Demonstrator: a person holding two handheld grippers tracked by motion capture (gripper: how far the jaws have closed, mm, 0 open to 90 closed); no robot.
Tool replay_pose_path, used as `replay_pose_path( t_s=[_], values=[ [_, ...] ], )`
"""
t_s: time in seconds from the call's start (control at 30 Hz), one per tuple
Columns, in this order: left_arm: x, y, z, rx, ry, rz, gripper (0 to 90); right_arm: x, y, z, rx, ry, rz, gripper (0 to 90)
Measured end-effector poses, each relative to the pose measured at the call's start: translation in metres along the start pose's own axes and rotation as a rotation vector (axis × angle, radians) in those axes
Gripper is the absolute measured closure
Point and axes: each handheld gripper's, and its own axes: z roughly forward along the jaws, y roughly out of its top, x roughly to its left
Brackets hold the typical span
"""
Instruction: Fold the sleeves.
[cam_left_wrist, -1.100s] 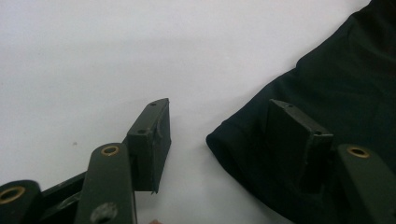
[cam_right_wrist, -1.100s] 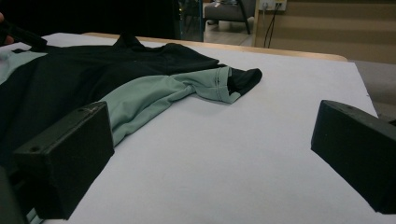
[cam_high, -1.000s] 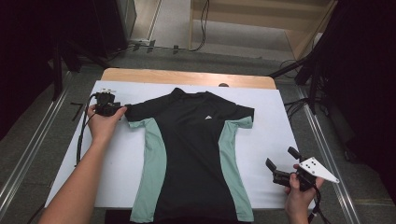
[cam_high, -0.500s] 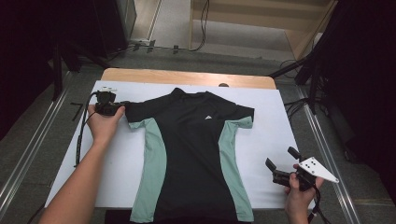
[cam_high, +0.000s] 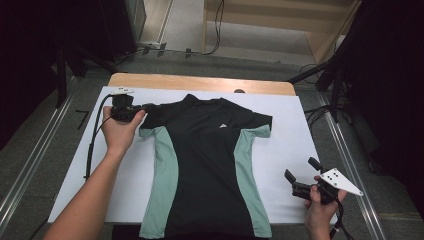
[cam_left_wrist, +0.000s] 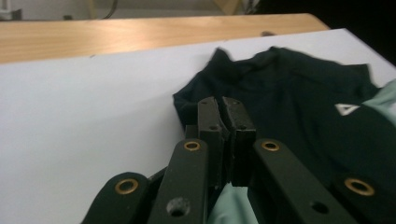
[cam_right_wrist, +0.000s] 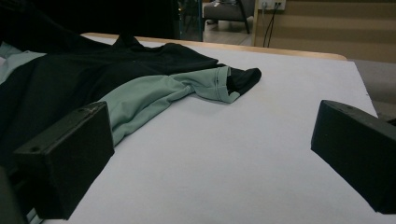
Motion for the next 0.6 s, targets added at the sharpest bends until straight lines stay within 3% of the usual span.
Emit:
replay_pose_path(
  t_s=[0.03,0.07,0.27,0.43,0.6],
  values=[
    [-0.011,0.004,0.001,-0.007,-0.026,0.015,86.8,0.000,0.000,0.000,0.001,0.001,0.001,0.0],
    [-0.011,0.004,0.001,-0.007,-0.026,0.015,86.8,0.000,0.000,0.000,0.001,0.001,0.001,0.0],
    [-0.042,0.015,0.008,-0.022,-0.088,0.063,86.7,0.000,0.000,0.000,0.000,0.002,0.002,0.0],
    [-0.068,0.021,0.023,-0.012,-0.142,0.085,86.7,0.000,0.000,0.000,0.000,0.004,0.001,0.0],
    [-0.081,0.021,0.036,0.006,-0.169,0.096,86.7,0.000,0.000,0.000,-0.001,0.006,0.005,0.0]
  ],
)
